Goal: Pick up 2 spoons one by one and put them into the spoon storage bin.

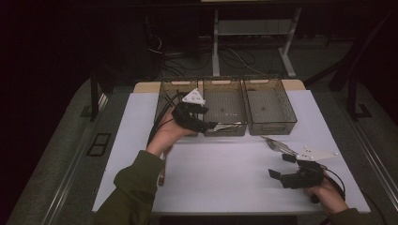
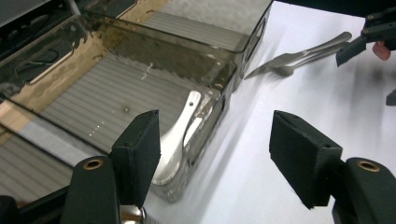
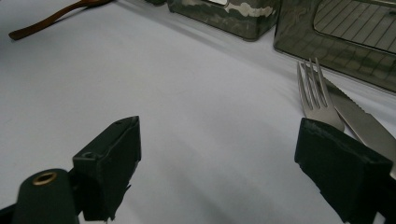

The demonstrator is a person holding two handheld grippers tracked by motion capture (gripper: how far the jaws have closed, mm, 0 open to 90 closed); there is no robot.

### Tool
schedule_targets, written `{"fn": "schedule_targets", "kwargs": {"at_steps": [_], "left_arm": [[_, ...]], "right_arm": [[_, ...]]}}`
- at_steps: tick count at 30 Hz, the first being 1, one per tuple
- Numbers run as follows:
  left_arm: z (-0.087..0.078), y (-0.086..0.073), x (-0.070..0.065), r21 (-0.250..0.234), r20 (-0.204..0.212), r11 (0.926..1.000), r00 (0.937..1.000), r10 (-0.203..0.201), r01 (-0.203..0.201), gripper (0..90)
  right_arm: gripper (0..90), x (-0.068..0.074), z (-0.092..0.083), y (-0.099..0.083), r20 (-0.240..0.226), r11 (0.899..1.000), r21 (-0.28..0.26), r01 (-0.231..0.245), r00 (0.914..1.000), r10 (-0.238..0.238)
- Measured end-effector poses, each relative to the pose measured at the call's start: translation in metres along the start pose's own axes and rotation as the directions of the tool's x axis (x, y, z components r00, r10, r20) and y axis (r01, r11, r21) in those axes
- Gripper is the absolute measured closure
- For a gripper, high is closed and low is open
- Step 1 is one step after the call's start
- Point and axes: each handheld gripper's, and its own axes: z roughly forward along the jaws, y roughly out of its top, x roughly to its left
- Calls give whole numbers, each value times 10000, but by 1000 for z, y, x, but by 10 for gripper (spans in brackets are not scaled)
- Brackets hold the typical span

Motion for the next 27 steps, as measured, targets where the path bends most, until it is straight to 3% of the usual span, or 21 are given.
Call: {"fn": "schedule_targets", "kwargs": {"at_steps": [4,12,20,27], "left_arm": [[-8,-14,-5,183,-254,9998,9997,-7,11,322],[-21,-52,-8,346,-875,9975,9944,-585,617,403],[-33,-86,-4,628,-1508,9892,9810,-1217,1324,631],[-41,-111,6,980,-1938,9753,9650,-1764,1980,865]], "right_arm": [[140,0,0,0,8,10000,4,19,10000,-19],[140,0,0,0,43,10000,11,5,10000,-5],[140,0,0,0,62,10000,10,-26,10000,26],[140,0,0,0,55,10000,18,-47,10000,47]]}}
